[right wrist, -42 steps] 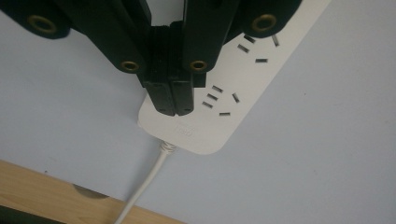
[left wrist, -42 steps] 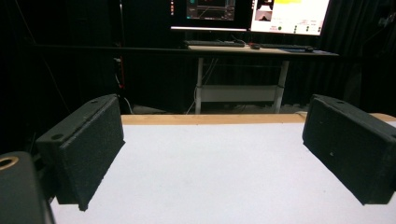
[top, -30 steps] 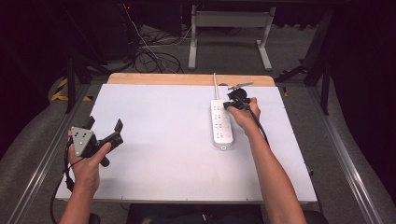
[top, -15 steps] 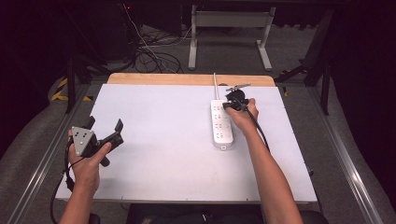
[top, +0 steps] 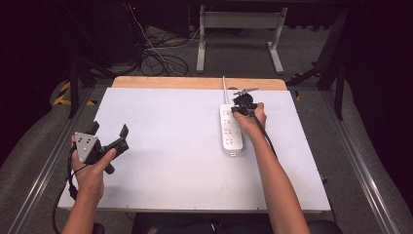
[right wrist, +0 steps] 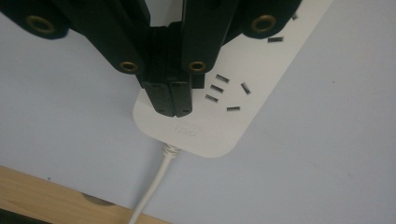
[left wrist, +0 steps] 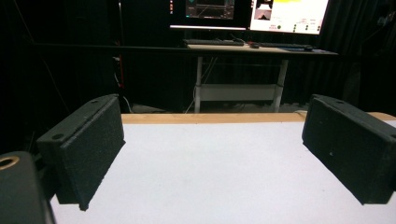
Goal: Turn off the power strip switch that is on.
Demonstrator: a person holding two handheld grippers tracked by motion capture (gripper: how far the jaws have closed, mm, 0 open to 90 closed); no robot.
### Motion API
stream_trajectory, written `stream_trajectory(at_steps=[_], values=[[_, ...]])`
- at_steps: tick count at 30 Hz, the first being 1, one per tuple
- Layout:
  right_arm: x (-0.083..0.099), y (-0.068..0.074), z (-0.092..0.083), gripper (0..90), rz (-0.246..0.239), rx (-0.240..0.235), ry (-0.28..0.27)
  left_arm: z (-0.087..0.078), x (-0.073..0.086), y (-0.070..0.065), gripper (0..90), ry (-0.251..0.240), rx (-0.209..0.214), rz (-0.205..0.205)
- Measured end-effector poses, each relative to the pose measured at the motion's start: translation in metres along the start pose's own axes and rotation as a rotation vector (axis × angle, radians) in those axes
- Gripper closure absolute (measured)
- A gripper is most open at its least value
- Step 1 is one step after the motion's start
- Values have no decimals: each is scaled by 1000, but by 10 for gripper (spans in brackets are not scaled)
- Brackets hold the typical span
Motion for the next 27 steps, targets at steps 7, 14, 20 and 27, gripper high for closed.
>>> stream_trajectory(at_steps=[7,14,20,27], values=[[0,2,0,900,11,23,0,-1,0,0,62,1,-1,-1],[1,0,-1,900,56,11,11,-2,0,1,63,1,-3,-7],[1,0,-1,900,55,10,13,-2,0,2,64,0,-8,-14],[2,-1,-1,900,62,9,10,-2,0,2,65,0,-6,-11]])
Point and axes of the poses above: each handheld gripper's, and its own axes: z roughly forward along the jaws, x roughly out of its underside, y roughly to its left, the point moved 2 cm from there along z, roughly forward along the jaws, and after that the axes turned 9 degrees about -y, right-handed, at the moved point
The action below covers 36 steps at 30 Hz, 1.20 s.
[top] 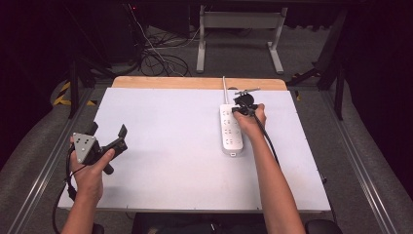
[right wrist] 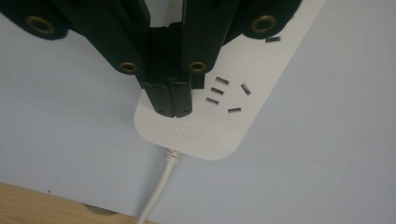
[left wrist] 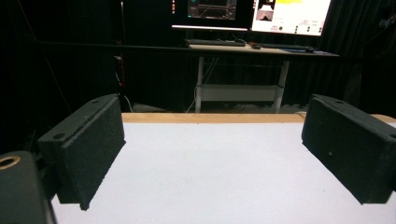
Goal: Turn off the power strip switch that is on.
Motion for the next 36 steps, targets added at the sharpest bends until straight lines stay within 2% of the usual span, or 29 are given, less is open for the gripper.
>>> stream_trajectory(at_steps=[18,26,30,34,36], values=[[0,0,0,900,2,0,0,0,0,0,66,1,-1,-9],[1,-2,-1,900,20,-23,-4,1,0,0,66,2,4,-8],[0,-1,-1,900,4,-17,-3,0,0,0,66,0,4,-10],[0,1,-2,900,10,-37,11,0,0,0,66,1,1,-12],[-1,2,-3,900,-9,-26,15,0,0,1,66,0,-1,-9]])
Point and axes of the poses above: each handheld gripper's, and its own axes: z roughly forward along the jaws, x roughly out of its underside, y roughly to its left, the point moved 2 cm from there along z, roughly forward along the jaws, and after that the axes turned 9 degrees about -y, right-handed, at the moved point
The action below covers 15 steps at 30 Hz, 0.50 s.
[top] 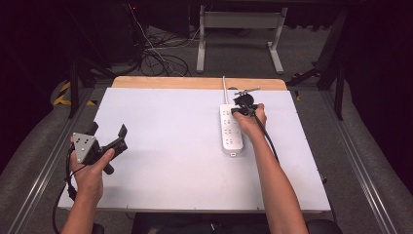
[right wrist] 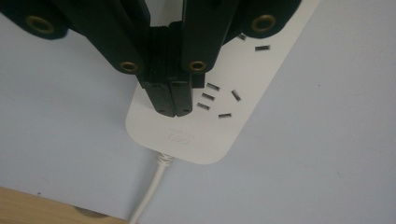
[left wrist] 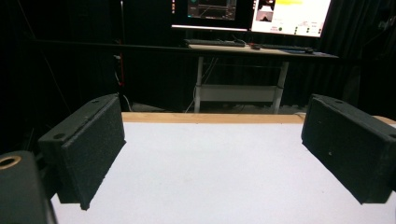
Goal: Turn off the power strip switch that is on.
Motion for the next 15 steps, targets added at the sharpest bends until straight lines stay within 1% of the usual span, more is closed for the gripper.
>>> stream_trajectory(at_steps=[1,2,3,4,5,7,8,11,13,15], values=[[0,1,0,900,-4,-2,1,0,0,0,66,1,0,-3],[-2,0,-1,900,-11,-6,-13,0,0,1,66,1,-1,-1],[-3,0,-2,900,-23,-14,-8,0,0,1,66,1,-2,-2],[-2,-1,-3,900,-39,-2,-10,1,0,1,66,1,-3,-6],[-3,-2,-5,900,-42,3,-22,1,0,1,66,1,-4,-7],[-4,-4,-10,900,-30,-6,-49,1,1,1,66,4,-4,-6],[-6,-5,-13,900,-41,-1,-59,1,1,1,66,5,-5,-6],[-12,-5,-23,900,-69,3,-73,1,0,1,66,2,-5,-9],[-14,-7,-30,900,-65,-6,-87,1,0,1,67,3,-5,-7],[-14,-10,-36,900,-67,-6,-94,1,0,1,67,2,-6,-7]])
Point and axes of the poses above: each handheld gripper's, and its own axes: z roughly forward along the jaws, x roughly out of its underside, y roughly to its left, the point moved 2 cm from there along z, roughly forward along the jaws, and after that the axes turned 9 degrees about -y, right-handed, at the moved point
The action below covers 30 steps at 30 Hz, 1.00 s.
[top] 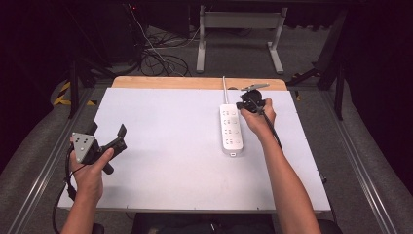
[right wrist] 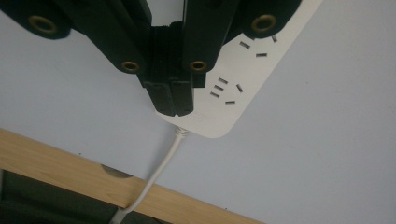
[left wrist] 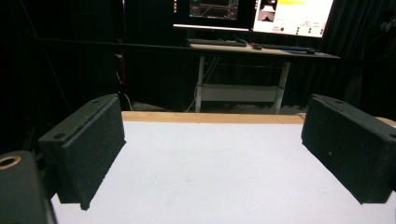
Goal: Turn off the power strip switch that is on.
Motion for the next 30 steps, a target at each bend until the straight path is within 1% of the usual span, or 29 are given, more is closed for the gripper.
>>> stream_trajectory(at_steps=[2,4,7,9,12,13,15,18,22,25,27,28,30], values=[[0,-1,-8,900,8,-13,-13,0,0,0,67,1,0,-2],[-1,-3,-18,900,0,-31,-38,1,0,0,67,2,3,-2],[-6,-5,-38,900,-9,-50,-58,2,1,-1,67,5,4,1],[-11,-7,-53,900,-5,-65,-93,2,1,-1,67,3,3,2],[-17,-10,-79,900,-1,-100,-149,1,1,-1,67,5,4,4],[-18,-11,-91,900,0,-110,-171,1,1,-1,67,4,3,2],[-17,-13,-109,900,-5,-122,-204,1,1,0,67,4,-1,-4],[-8,-18,-134,900,31,-129,-241,2,1,1,67,7,-10,-8],[10,-23,-153,900,66,-132,-287,2,1,2,67,5,-16,-5],[31,-26,-162,900,87,-141,-362,2,1,2,67,6,-14,-7],[47,-30,-166,900,126,-149,-408,3,2,2,67,8,-15,-10],[55,-31,-167,900,135,-152,-432,3,2,2,67,8,-16,-8],[68,-32,-169,900,136,-155,-498,3,1,2,67,7,-17,-7]])
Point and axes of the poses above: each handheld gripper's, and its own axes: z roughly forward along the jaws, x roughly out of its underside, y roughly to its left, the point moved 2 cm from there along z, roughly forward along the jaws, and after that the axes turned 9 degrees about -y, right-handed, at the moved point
